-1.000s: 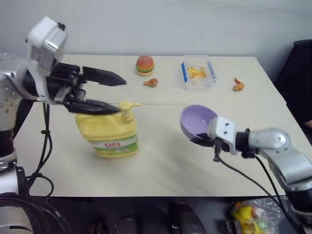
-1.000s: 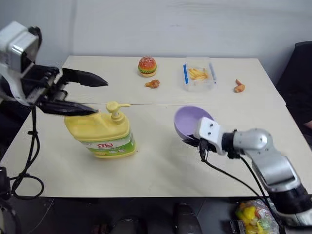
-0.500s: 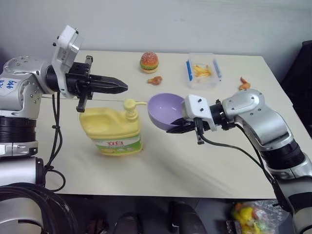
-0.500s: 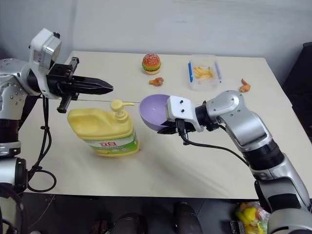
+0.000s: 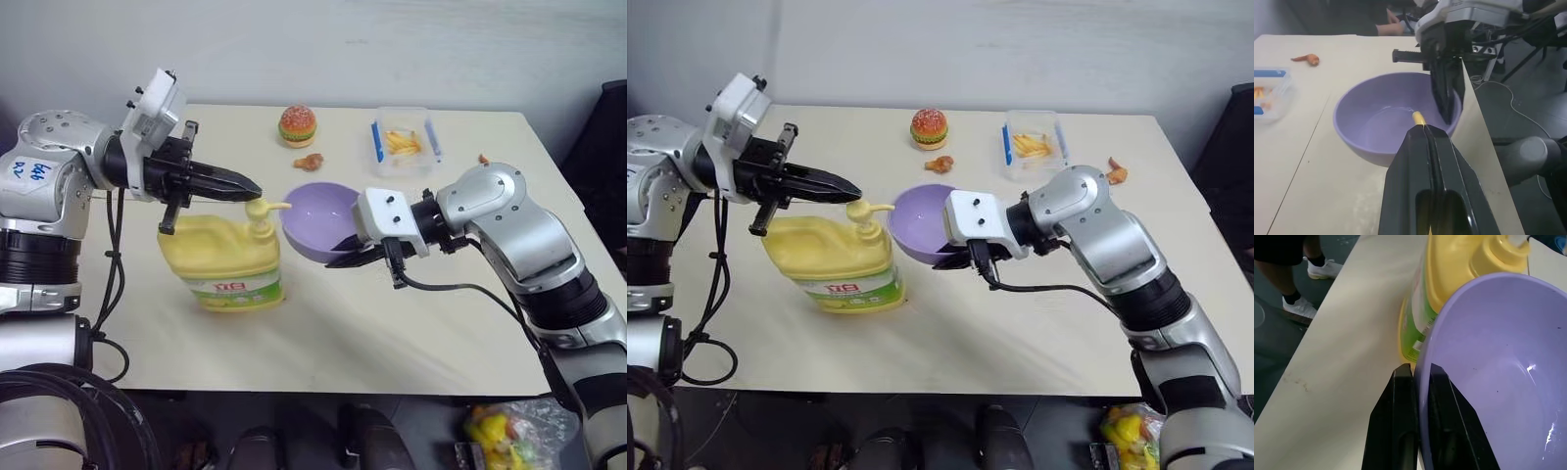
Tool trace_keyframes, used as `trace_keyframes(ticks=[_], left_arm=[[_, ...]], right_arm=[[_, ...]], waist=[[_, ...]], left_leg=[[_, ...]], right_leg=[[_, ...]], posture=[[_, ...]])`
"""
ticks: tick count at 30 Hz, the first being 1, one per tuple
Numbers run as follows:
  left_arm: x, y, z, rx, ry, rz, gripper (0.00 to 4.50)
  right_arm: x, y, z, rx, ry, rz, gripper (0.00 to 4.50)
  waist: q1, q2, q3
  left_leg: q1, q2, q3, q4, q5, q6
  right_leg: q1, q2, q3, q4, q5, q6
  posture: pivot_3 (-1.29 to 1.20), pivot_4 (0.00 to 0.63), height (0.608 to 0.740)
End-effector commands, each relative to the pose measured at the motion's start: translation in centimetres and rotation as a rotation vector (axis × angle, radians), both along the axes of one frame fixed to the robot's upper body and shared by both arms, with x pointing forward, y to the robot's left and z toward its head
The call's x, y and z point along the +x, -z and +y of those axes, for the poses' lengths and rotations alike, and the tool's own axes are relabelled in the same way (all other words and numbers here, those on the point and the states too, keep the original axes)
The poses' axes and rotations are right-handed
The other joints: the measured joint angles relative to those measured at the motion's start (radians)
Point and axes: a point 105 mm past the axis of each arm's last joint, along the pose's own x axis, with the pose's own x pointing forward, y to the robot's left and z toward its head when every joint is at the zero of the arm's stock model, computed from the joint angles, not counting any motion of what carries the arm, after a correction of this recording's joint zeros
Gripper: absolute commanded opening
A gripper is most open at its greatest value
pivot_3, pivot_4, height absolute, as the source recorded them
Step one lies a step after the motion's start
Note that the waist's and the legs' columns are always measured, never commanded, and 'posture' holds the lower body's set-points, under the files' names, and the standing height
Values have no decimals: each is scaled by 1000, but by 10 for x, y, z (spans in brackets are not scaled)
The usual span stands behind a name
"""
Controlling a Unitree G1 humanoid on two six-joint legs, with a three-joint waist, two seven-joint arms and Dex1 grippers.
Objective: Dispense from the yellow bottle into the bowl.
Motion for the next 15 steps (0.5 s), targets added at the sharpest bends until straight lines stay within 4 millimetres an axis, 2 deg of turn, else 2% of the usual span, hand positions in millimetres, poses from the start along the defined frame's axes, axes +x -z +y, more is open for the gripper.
trace_keyframes(ticks=[1,8,15], left_arm=[[-11,-8,2,30,60,-35,7],[-12,-6,-4,33,85,-34,7],[-10,14,0,143,94,-44,7]], right_arm=[[-9,-21,6,27,-44,-57,0],[-7,-26,7,40,-35,-56,0],[-5,-29,7,40,-30,-60,0]], waist=[[-1,0,0],[-1,0,0],[-1,0,0]], left_leg=[[0,0,0,0,0,0],[0,0,-1,0,0,0],[0,0,-2,0,0,0]], right_leg=[[0,0,0,0,0,0],[0,0,0,0,0,0],[0,0,0,0,0,0]], posture=[[0,150,740],[0,150,740],[0,150,740]])
